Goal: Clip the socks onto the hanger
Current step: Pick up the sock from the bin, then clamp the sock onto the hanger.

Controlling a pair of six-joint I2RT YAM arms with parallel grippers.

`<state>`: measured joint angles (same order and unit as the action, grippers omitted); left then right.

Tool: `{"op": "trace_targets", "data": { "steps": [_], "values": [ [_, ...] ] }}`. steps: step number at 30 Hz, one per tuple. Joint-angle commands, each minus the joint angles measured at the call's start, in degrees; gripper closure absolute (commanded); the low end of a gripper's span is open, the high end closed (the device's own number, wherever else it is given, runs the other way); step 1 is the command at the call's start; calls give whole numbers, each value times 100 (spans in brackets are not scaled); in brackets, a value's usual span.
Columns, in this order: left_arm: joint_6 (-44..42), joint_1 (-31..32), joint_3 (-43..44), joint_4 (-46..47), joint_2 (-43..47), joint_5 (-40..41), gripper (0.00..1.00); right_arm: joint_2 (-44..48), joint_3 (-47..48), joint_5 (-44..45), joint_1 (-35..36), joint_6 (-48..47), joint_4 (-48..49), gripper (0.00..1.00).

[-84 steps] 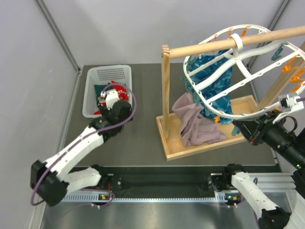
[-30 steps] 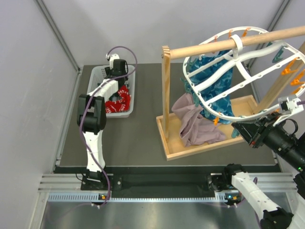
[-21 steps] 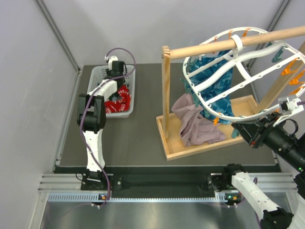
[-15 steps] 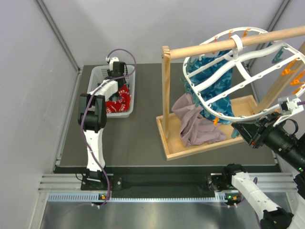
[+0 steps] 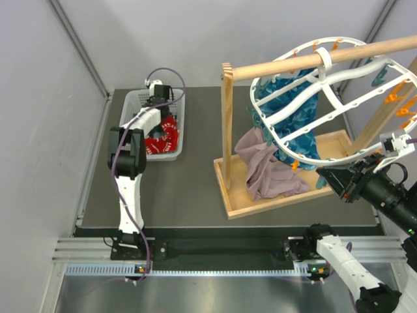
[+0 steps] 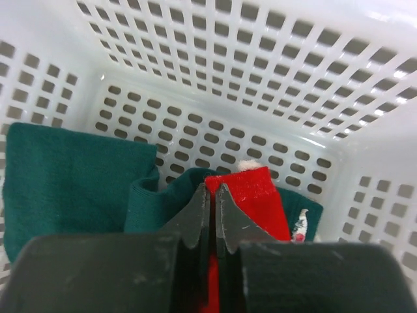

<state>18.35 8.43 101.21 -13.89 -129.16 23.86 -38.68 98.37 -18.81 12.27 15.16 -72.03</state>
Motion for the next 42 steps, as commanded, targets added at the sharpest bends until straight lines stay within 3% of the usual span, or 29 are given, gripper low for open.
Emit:
{"op": "trace_targets", "data": {
  "steps": [1,9,17,21,22,27,35,42],
  "values": [
    [-33,-52,233,-105,600,23,100,-184,7,-202,82,-101,-118,100],
    [256,-60,-399,-52,2552,-302,100,-193,-10,-88,82,-127,-101,100],
    [1355,-60,-2384,-140,5627,-1593,100,-307,-28,-141,91,-127,-83,100],
    [1786,-52,-3614,96,7514,-3129,100,-351,-19,-184,117,-171,-92,100],
    [1978,-52,-3765,123,7816,-4012,100,-334,-63,-185,117,-188,-101,100],
    [2813,-52,-4740,683,9704,-5512,100,-307,-221,-377,135,-162,-4,100],
    [3815,-52,-5189,1950,10570,-7349,100,-334,-230,-861,126,-145,92,100],
    [5414,-52,-5708,3936,10579,-7598,100,-351,-257,-1406,144,-31,242,100]
  ]
}}
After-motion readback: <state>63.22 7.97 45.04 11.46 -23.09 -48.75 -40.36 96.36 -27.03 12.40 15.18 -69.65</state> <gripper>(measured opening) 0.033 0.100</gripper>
